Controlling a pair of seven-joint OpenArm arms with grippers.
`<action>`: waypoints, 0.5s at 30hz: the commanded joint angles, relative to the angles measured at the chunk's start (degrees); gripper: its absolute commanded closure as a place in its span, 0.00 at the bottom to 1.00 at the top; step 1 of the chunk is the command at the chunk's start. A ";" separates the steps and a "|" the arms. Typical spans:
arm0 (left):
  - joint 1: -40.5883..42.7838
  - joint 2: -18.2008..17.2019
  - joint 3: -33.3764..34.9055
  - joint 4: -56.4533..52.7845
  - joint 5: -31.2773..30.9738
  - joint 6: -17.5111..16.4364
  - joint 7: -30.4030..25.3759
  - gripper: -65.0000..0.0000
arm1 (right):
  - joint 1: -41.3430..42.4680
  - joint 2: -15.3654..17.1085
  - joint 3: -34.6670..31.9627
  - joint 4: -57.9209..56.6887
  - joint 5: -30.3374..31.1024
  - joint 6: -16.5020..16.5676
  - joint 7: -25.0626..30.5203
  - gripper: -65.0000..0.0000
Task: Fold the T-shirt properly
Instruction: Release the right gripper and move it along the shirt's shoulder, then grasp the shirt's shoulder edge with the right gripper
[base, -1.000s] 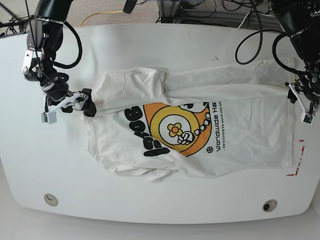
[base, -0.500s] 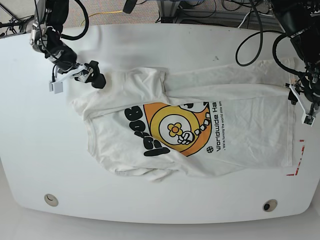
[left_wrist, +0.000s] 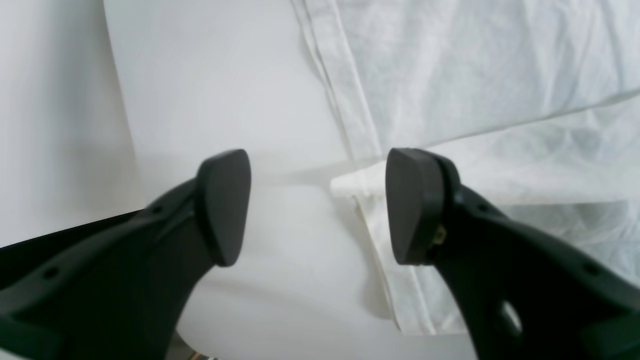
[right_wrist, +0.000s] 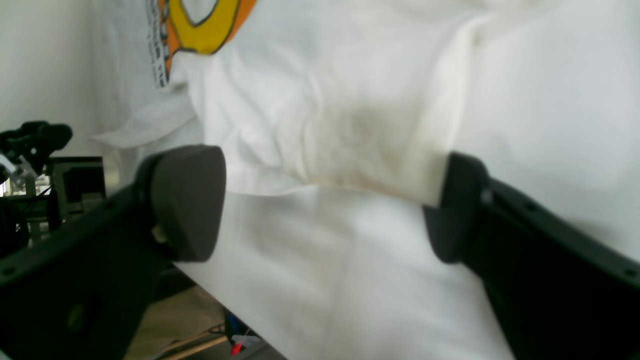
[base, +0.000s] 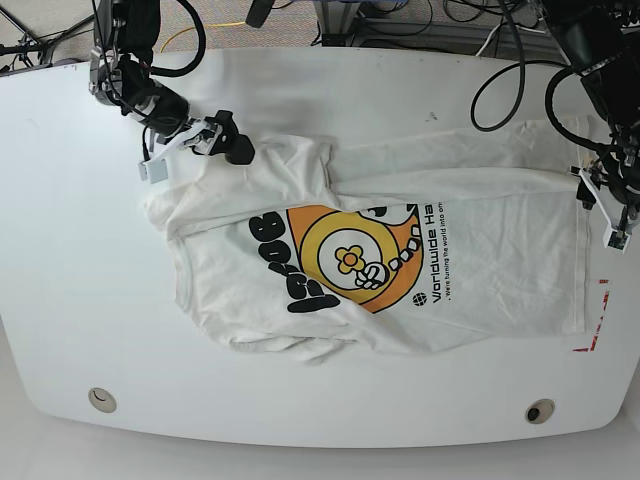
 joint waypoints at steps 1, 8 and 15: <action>-0.72 -1.19 -0.39 1.15 -0.27 0.14 -0.86 0.39 | 0.02 -0.18 -1.24 0.89 0.34 0.11 0.09 0.11; 0.42 -1.19 -0.39 1.24 -0.27 0.14 -0.86 0.39 | 1.42 -1.06 -1.15 0.71 0.16 0.11 0.44 0.32; 1.57 -1.19 -0.39 2.03 -0.27 0.14 -0.86 0.39 | 1.86 -1.15 -1.24 1.07 -3.36 0.46 0.88 0.73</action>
